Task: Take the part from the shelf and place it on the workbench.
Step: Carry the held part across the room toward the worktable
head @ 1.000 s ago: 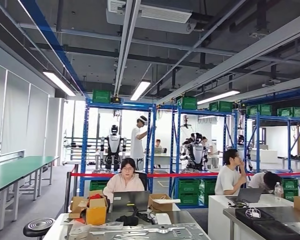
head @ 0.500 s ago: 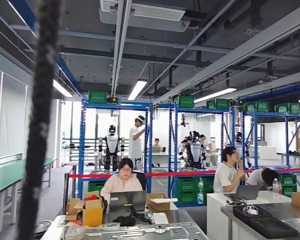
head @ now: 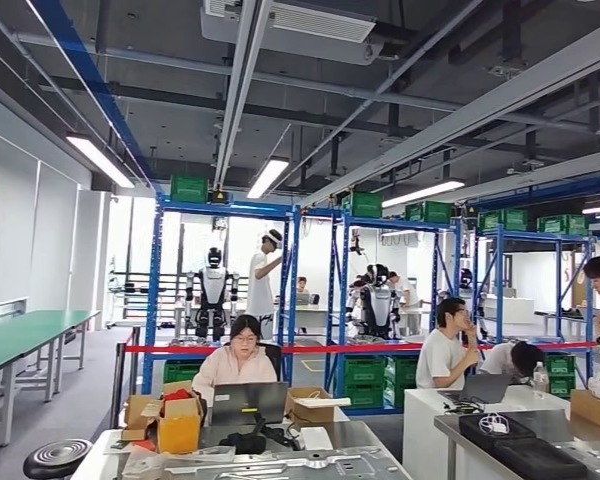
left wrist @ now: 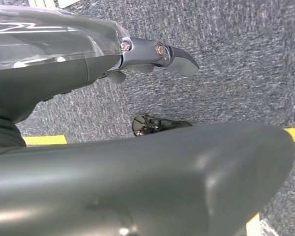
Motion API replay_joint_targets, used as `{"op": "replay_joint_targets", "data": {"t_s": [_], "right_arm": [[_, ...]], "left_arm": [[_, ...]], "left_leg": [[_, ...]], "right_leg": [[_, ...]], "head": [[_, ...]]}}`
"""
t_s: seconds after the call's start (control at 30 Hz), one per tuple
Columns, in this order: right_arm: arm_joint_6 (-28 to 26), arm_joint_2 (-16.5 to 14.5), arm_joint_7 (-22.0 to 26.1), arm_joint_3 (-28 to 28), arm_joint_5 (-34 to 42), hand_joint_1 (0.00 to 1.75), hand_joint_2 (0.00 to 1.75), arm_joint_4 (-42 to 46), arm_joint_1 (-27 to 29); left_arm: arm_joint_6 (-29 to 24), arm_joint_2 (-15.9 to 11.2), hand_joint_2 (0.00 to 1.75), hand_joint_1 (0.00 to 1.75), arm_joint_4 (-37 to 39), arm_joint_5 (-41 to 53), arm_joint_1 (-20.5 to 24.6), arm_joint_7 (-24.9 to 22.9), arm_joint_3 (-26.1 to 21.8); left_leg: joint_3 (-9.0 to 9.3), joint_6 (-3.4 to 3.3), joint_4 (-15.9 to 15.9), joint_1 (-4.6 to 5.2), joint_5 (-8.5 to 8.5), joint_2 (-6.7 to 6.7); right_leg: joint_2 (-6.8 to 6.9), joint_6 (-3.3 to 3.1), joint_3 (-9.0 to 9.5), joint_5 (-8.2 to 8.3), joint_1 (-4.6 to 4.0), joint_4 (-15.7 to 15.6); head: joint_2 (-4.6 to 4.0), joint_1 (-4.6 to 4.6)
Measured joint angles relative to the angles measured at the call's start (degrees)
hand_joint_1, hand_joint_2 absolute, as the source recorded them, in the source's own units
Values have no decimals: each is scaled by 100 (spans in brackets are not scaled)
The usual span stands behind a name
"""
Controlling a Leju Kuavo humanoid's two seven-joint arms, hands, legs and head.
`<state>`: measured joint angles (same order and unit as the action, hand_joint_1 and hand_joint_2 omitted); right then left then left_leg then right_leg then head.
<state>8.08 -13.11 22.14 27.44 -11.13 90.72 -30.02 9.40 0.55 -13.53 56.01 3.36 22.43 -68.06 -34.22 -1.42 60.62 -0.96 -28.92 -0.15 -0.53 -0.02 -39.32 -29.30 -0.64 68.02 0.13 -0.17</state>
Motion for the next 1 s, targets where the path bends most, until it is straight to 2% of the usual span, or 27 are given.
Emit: {"op": "replay_joint_targets", "data": {"t_s": [0.03, 0.07, 0.17, 0.23, 0.27, 0.3, 0.37, 0.4, 0.43, 0.47, 0.5, 0.53, 0.57, 0.6, 0.67, 0.73, 0.8, 0.9, 0.97, 1.0], "right_arm": [[-1, -2, -1, 1, -2, 175, 175, 0, -13], [-3, -3, -3, 2, -3, 175, 175, -1, -28], [-5, -10, -9, 5, -7, 175, 175, 3, -55], [-5, -26, -6, 6, -10, 175, 175, 15, -58], [-5, -35, -4, 7, -10, 175, 175, 20, -63], [-6, -44, -3, 7, -8, 175, 175, 20, -63], [-7, -50, -4, 7, -7, 175, 175, 11, -50], [-7, -50, -5, 7, -8, 175, 175, 6, -31], [-7, -50, -8, 7, -10, 175, 175, 1, -15], [-6, -49, -9, 7, -11, 175, 175, -2, -3], [-5, -50, -10, 7, -11, 175, 175, -3, 3], [-5, -51, -10, 8, -11, 175, 175, -2, 3], [-5, -54, -13, 8, -10, 175, 175, -2, 4], [-5, -56, -18, 9, -11, 175, 175, -2, 5], [-4, -61, -27, 19, -11, 175, 175, -1, 7], [-3, -63, -27, 29, -8, 175, 175, 5, 0], [-3, -64, -26, 32, -6, 175, 175, 11, -5], [-3, -64, -26, 32, -6, 175, 175, 12, -6], [-3, -64, -25, 37, -6, 175, 175, 15, -25], [-3, -60, -30, 42, -9, 175, 175, 11, -38]], "left_arm": [[4, 7, 0, 0, 1, 1, 4, 0, 0], [8, 14, 0, 0, 1, 3, 8, 0, -1], [14, 25, 0, 0, 2, 5, 15, -1, -2], [15, 25, 0, 0, 2, 7, 18, 2, -2], [15, 25, 0, 0, 2, 7, 21, 3, -2], [15, 24, 0, 0, 2, 7, 19, 4, -3], [13, 20, 0, 0, 1, 6, 7, 3, -5], [13, 17, 0, 0, 0, 5, -4, 2, -6], [13, 16, 0, 0, 0, 5, -15, 2, -7], [13, 15, 0, 0, 0, 5, -21, 3, -7], [13, 15, 0, 0, 0, 5, -24, 3, -7], [13, 17, 0, 0, 1, 6, -20, 4, -7], [13, 20, 0, 0, 1, 7, -13, 6, -7], [11, 21, 0, 0, 2, 11, -7, 9, -7], [7, 22, 0, 0, 2, 25, -3, 14, -7], [2, 20, 0, 0, 2, 36, -11, 20, -7], [2, 20, 0, 0, 2, 39, -12, 27, -7], [2, 20, 0, 0, 2, 39, -11, 29, -7], [2, 20, 0, 0, 2, 40, -4, 32, -7], [0, 20, 0, 0, 2, 40, -1, 34, -8]], "left_leg": [[24, 6, -7, 3, -18, -4], [36, 19, -16, -3, -29, -6], [50, 92, -68, -19, -39, 2], [66, 134, -18, -6, -102, 9], [7, 152, 143, 0, -187, 8], [-130, 163, 421, -3, -307, 7], [-548, 208, 1125, -19, -524, 7], [-705, 232, 1326, -31, -523, 7], [-771, 258, 1333, -45, -416, 7], [-722, 284, 1117, -63, -206, 8], [-604, 314, 762, -88, 45, 9], [-475, 341, 450, -97, 216, 6], [-368, 326, 207, -101, 300, 4], [-309, 297, 81, -95, 303, 0], [-281, 187, 44, -74, 218, -7], [-264, 123, 30, -75, 195, -10], [-247, 95, 22, -82, 184, -10], [-245, 92, 22, -82, 182, -9], [-233, 72, 21, -82, 169, -9], [-199, 52, 22, -72, 136, -8]], "right_leg": [[10, -51, 155, 176, -35, -359], [18, -95, 269, 277, -69, -630], [23, -174, 373, 261, -117, -884], [31, -186, 497, 275, -87, -1040], [37, -188, 572, 284, -64, -1116], [44, -192, 630, 281, -47, -1156], [39, -204, 693, 235, -36, -1165], [32, -201, 726, 204, -30, -1163], [21, -190, 763, 169, -20, -1158], [11, -169, 806, 127, -5, -1145], [2, -139, 847, 71, 9, -1115], [-5, -99, 870, 10, 9, -1074], [-13, -63, 874, -47, 7, -1023], [-20, -31, 869, -89, 1, -985], [-28, 10, 860, -133, 4, -959], [-19, 48, 871, -185, 18, -930], [-12, 69, 870, -226, 25, -884], [-11, 71, 864, -232, 25, -870], [-4, 85, 764, -312, 31, -683], [3, 94, 484, -402, 35, -258]], "head": [[0, 0], [1, 0], [1, -1], [1, 2], [1, 3], [1, 5], [0, 6], [0, 6], [0, 6], [0, 6], [0, 6], [0, 7], [0, 13], [0, 21], [0, 35], [0, 37], [0, 37], [0, 37], [0, 37], [0, 37]]}}
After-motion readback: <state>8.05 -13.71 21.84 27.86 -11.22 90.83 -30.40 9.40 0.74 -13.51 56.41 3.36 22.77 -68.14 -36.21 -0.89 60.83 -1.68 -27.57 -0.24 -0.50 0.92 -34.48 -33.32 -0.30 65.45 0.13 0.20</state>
